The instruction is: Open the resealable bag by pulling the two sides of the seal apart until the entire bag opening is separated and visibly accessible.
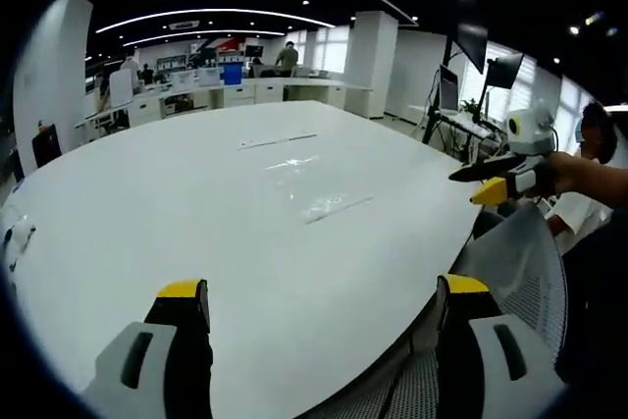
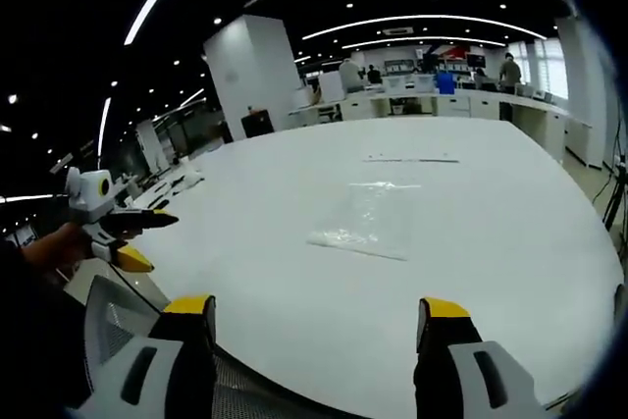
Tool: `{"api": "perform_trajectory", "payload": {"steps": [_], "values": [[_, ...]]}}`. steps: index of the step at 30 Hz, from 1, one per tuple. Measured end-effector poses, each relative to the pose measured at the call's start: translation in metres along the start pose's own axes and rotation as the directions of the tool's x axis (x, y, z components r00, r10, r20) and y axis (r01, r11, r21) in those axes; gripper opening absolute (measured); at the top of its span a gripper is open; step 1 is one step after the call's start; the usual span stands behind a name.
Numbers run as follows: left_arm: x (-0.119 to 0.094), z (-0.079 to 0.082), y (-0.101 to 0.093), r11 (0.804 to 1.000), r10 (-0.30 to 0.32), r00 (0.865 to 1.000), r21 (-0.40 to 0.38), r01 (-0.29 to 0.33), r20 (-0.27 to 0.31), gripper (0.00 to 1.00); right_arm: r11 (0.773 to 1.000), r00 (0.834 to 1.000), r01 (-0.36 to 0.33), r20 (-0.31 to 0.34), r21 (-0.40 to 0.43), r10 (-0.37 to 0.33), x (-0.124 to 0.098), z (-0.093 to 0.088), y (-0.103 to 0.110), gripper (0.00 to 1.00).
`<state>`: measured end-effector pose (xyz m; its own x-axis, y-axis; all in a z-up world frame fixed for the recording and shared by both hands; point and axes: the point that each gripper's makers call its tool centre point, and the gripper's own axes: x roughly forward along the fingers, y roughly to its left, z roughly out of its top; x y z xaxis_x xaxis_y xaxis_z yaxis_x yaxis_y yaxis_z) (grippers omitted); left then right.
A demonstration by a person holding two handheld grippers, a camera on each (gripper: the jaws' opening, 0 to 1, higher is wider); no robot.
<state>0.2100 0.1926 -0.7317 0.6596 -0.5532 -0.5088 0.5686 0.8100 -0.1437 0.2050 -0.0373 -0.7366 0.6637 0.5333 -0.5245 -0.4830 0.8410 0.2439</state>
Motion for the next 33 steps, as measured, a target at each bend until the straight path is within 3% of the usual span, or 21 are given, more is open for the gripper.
{"api": "perform_trajectory", "payload": {"steps": [33], "values": [[0.0073,0.0022,0.0055,1.000,-0.004,1.000,0.011,0.004,0.000,0.95,1.000,1.000,0.025,0.009,0.012,-0.025,0.0075,0.0069,-0.0064,0.80]]}}
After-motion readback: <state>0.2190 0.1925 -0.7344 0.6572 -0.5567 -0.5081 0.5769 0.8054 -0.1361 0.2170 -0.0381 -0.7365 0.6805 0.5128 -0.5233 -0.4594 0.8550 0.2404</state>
